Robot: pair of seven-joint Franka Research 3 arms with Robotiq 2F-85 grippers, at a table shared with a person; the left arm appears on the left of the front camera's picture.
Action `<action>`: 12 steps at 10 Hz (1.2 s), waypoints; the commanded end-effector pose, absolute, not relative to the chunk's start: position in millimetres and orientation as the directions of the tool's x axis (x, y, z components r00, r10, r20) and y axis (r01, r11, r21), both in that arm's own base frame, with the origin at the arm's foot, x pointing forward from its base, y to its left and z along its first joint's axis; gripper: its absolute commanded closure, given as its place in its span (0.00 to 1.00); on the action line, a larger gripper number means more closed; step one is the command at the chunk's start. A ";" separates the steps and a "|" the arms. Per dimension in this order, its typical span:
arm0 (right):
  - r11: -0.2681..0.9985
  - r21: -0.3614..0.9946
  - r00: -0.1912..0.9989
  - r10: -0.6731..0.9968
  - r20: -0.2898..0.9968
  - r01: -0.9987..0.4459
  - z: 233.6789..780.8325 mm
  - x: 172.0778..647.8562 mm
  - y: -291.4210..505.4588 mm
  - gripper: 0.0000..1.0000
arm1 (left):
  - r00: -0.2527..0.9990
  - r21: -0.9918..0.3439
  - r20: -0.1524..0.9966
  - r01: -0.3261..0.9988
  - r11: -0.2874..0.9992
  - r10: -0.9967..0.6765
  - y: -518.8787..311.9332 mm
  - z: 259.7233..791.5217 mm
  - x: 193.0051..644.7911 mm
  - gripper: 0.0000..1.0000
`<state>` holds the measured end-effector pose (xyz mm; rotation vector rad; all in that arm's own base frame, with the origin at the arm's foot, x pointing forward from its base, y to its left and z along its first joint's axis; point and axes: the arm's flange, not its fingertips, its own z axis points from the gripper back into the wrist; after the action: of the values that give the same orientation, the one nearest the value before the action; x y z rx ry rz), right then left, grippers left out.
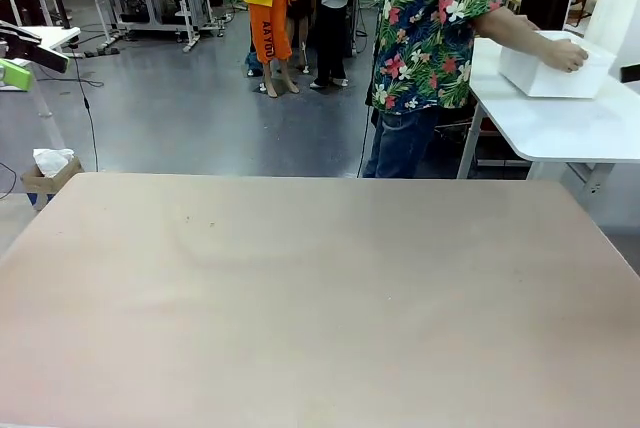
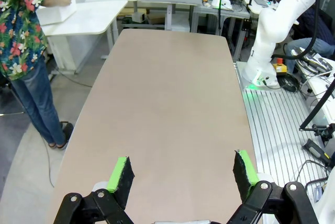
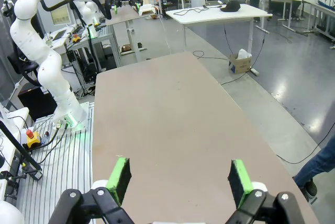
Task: Stack the cups and store them in the basket.
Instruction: Place the stack of Reusable plastic cups into the Pantry Basket.
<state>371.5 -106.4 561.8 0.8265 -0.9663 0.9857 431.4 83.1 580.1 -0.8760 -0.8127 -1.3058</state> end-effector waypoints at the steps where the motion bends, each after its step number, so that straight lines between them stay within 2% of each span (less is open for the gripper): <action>1: 0.339 0.139 0.237 0.269 0.933 -0.931 566.2 372.1 -105.4 0.00 | 0.106 -0.091 0.888 0.994 0.056 -0.447 81.7 584.0 430.3 0.00; 12: 0.339 0.139 0.237 0.269 0.933 -0.931 566.2 372.1 -105.4 0.00 | 0.106 -0.091 0.888 0.994 0.056 -0.447 81.7 584.0 430.3 0.00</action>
<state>371.5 -106.4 561.8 0.8266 -0.9662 0.9857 431.4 83.1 580.1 -0.8760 -0.8127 -1.3058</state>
